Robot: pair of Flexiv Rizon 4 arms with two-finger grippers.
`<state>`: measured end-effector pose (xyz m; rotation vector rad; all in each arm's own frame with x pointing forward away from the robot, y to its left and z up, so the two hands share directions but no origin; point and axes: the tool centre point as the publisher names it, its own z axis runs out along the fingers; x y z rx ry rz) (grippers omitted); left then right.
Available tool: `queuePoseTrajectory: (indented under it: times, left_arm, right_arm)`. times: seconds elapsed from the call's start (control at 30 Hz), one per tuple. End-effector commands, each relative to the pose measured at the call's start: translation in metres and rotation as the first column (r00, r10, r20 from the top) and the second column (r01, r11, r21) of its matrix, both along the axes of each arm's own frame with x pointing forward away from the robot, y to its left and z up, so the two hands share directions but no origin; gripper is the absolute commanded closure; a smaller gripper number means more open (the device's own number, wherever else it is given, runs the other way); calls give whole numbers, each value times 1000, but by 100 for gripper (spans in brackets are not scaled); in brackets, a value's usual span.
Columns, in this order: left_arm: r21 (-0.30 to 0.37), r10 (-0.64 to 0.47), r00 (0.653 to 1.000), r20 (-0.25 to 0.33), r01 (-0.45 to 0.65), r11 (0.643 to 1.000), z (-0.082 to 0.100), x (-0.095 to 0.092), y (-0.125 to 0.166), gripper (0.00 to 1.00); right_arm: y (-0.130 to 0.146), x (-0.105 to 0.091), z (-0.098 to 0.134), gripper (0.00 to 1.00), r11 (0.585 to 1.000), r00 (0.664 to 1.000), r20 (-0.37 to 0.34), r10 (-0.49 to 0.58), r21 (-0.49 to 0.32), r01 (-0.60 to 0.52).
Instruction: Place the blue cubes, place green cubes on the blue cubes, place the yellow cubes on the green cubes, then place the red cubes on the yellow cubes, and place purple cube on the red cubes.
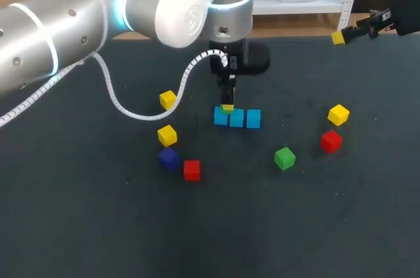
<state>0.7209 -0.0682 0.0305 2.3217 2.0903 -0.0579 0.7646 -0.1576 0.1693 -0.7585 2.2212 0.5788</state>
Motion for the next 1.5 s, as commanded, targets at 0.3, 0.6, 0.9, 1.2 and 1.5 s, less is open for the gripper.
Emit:
queuePoseTrajectory:
  times: [0.3, 0.6, 0.9, 1.2, 1.5]
  left_arm:
    - [-3, 13, 1000, -10, -13, 1000, -4, 1, 3, 100]
    - [-32, 22, 1000, -12, -22, 999, 7, -6, 5, 99]
    - [-38, 8, 1000, -22, -9, 999, 7, -17, 4, 96]
    - [-29, 1, 1000, -26, -2, 1000, 3, -19, 3, 96]
    - [-27, 18, 1000, -21, -18, 999, 2, -12, 3, 94]
  right_arm:
    - [0, 0, -1, 0, 1000, 1000, 1, 2, 3, -2]
    - [0, 0, -1, 0, 1000, 1000, 1, 2, 3, -2]
    - [0, 0, -1, 0, 1000, 1000, 1, 2, 3, -2]
    - [0, 0, -1, 0, 1000, 1000, 1, 2, 3, -2]
    - [0, 0, -1, 0, 1000, 1000, 1, 2, 3, -2]
